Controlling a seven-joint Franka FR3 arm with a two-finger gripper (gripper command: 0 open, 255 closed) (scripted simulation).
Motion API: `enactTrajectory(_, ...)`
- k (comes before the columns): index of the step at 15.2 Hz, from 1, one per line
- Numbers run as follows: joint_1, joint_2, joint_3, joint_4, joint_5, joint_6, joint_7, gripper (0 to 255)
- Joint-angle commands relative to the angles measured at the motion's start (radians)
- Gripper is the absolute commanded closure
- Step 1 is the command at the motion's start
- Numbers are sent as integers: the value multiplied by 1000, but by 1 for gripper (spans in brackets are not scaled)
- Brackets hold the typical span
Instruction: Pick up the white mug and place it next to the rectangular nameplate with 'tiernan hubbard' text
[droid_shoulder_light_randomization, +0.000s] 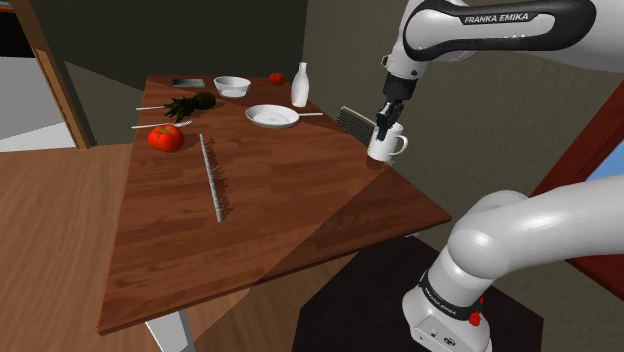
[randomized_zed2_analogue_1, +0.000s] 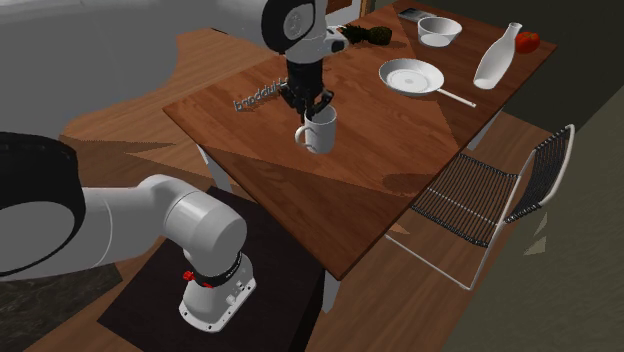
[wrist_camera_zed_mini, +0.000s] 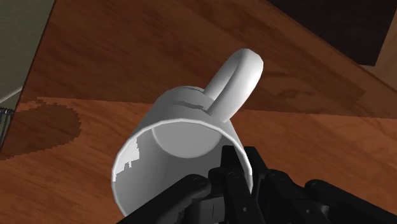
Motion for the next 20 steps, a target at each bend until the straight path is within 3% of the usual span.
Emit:
enactTrajectory(1,18,35,26,25,20,8,32,255)
enactTrajectory(11,102,299,168,226,102,68,214,255)
enactTrajectory(20,157,577,269,505,109,67,368,255)
